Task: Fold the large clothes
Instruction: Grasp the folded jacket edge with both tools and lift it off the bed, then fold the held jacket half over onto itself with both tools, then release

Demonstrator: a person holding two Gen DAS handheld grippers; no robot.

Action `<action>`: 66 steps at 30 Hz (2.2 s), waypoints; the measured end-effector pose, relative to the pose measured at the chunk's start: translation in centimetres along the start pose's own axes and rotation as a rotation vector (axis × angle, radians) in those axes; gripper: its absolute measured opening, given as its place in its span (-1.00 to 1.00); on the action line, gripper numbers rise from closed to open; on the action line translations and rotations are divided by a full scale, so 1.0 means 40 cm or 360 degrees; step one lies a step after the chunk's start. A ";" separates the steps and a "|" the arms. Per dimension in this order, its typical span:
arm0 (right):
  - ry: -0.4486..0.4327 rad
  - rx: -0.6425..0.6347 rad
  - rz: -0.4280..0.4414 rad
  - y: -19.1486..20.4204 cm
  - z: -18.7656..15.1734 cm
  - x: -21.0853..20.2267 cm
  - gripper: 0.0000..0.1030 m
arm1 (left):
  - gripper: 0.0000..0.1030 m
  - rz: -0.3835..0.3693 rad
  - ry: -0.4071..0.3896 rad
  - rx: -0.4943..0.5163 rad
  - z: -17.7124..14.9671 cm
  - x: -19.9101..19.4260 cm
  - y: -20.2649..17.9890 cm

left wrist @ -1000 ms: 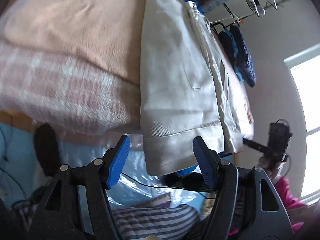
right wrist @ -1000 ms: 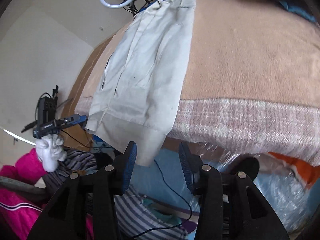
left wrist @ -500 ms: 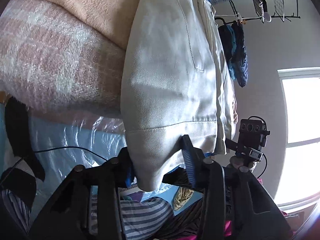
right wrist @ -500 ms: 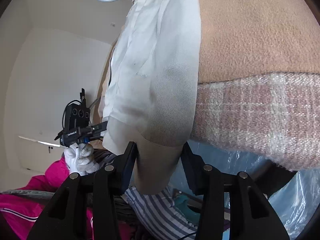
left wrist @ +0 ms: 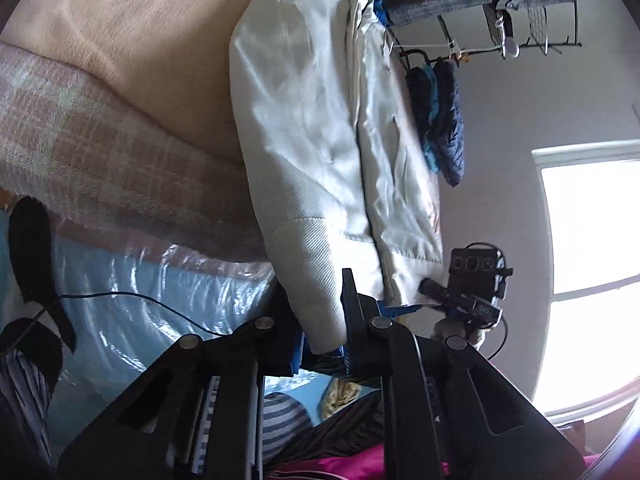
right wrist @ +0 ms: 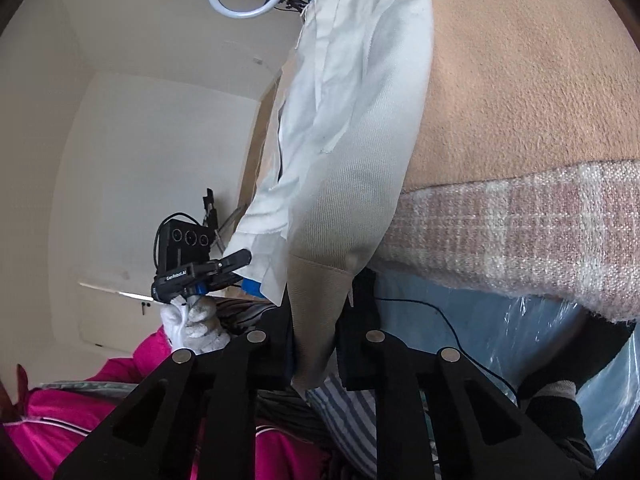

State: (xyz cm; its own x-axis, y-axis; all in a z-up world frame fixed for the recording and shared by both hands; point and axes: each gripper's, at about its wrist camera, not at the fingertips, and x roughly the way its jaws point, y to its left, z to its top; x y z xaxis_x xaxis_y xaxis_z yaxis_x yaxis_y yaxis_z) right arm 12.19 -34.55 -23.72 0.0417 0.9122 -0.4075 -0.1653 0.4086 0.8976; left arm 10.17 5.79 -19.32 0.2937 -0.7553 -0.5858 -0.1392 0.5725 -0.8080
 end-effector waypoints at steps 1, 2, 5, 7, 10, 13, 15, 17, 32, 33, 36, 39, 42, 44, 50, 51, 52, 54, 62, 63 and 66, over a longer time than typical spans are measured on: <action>-0.0025 0.0010 0.0027 0.005 0.000 -0.002 -0.73 | -0.75 -0.0014 -0.0010 -0.0008 0.002 -0.005 -0.007; -0.0049 0.0017 0.0053 0.009 0.002 -0.009 -0.73 | -0.75 -0.0024 -0.0025 -0.0020 0.006 -0.011 -0.016; -0.0106 0.0031 0.0097 0.025 0.013 -0.029 -0.75 | -0.75 -0.0051 -0.0062 -0.0043 0.026 -0.025 -0.045; -0.0127 0.0024 0.0106 0.034 0.025 -0.043 -0.75 | -0.75 -0.0066 -0.0090 -0.0036 0.041 -0.035 -0.072; -0.0148 -0.0004 0.0095 0.062 0.048 -0.050 -0.76 | -0.75 -0.0077 -0.0138 -0.0006 0.078 -0.049 -0.117; -0.0195 -0.0017 0.0092 0.084 0.079 -0.058 -0.77 | -0.76 -0.0085 -0.0190 0.0018 0.125 -0.062 -0.140; -0.0231 -0.0015 0.0081 0.100 0.112 -0.067 -0.77 | -0.77 -0.0085 -0.0228 0.0034 0.159 -0.064 -0.154; -0.0254 -0.0036 0.0046 0.114 0.151 -0.069 -0.78 | -0.77 -0.0075 -0.0272 0.0058 0.195 -0.059 -0.175; -0.0373 0.0119 -0.0175 0.081 0.438 -0.051 -0.78 | -0.79 0.0013 -0.0317 0.0016 0.471 0.068 -0.167; -0.0376 0.0134 -0.0187 0.074 0.452 -0.045 -0.78 | -0.79 0.0025 -0.0316 -0.0003 0.483 0.074 -0.159; -0.0380 0.0171 -0.0213 0.048 0.498 -0.022 -0.79 | -0.79 0.0081 -0.0320 -0.0038 0.527 0.098 -0.137; -0.0412 0.0213 -0.0210 0.005 0.530 -0.004 -0.78 | -0.79 0.0145 -0.0346 -0.0063 0.569 0.124 -0.117; -0.0422 0.0311 -0.0165 -0.051 0.548 0.009 -0.72 | -0.78 0.0188 -0.0356 -0.0083 0.594 0.149 -0.101; -0.0416 0.0304 -0.0194 -0.062 0.563 0.008 -0.66 | -0.78 0.0219 -0.0383 -0.0084 0.609 0.157 -0.092; -0.0479 0.0278 -0.0110 -0.070 0.577 -0.054 -0.40 | -0.48 0.0191 -0.0504 -0.0094 0.651 0.116 -0.090; -0.0479 0.0228 -0.0128 -0.063 0.577 -0.066 -0.40 | -0.48 0.0191 -0.0541 -0.0069 0.659 0.095 -0.093; -0.0474 0.0138 -0.0190 -0.048 0.573 -0.079 -0.40 | -0.48 0.0190 -0.0567 -0.0048 0.665 0.078 -0.094; -0.0434 0.0004 -0.0246 -0.032 0.559 -0.087 -0.40 | -0.48 0.0181 -0.0571 -0.0001 0.667 0.051 -0.084; -0.0142 -0.0404 -0.0483 -0.026 0.434 -0.037 -0.40 | -0.48 0.0185 -0.0113 0.0152 0.577 0.124 0.024; -0.0127 -0.0413 -0.0479 -0.031 0.428 -0.035 -0.40 | -0.48 0.0197 -0.0084 0.0174 0.568 0.136 0.030; -0.0114 -0.0428 -0.0524 -0.042 0.423 -0.028 -0.35 | -0.48 0.0199 -0.0032 0.0257 0.557 0.158 0.029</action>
State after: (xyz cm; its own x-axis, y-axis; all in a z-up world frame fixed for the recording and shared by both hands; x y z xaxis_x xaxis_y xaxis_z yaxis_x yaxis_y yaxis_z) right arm 29.10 -35.77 -21.93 0.2017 0.7383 -0.6437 -0.3823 0.6644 0.6422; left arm 32.93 8.79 -22.54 0.3029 -0.6696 -0.6782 -0.0225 0.7064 -0.7075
